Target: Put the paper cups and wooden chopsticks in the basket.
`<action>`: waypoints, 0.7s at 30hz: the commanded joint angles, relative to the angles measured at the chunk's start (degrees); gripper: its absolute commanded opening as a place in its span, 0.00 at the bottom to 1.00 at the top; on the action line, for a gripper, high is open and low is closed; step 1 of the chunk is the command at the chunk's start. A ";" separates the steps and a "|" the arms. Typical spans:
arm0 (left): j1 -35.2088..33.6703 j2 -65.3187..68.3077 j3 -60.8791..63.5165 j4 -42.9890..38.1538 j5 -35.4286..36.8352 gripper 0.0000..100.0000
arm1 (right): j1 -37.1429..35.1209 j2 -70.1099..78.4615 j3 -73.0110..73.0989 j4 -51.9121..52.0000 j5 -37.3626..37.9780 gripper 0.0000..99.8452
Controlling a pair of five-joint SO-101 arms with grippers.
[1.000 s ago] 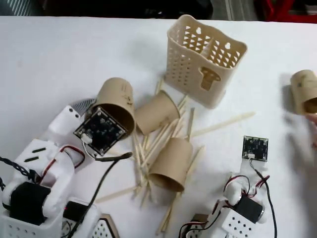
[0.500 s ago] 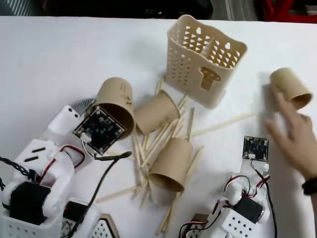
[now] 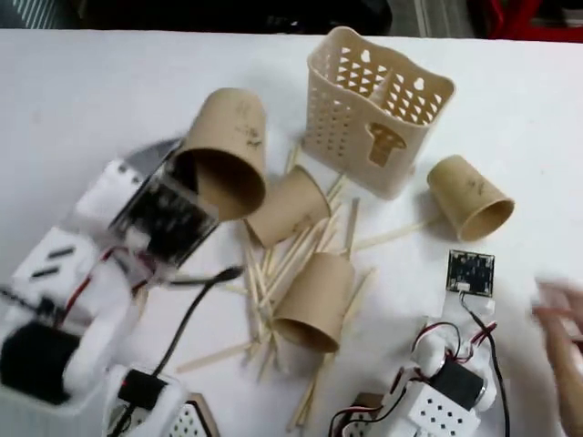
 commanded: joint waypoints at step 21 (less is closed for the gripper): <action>20.62 73.54 -73.32 6.42 1.58 0.02 | 0.57 -0.57 0.35 0.40 -0.09 0.02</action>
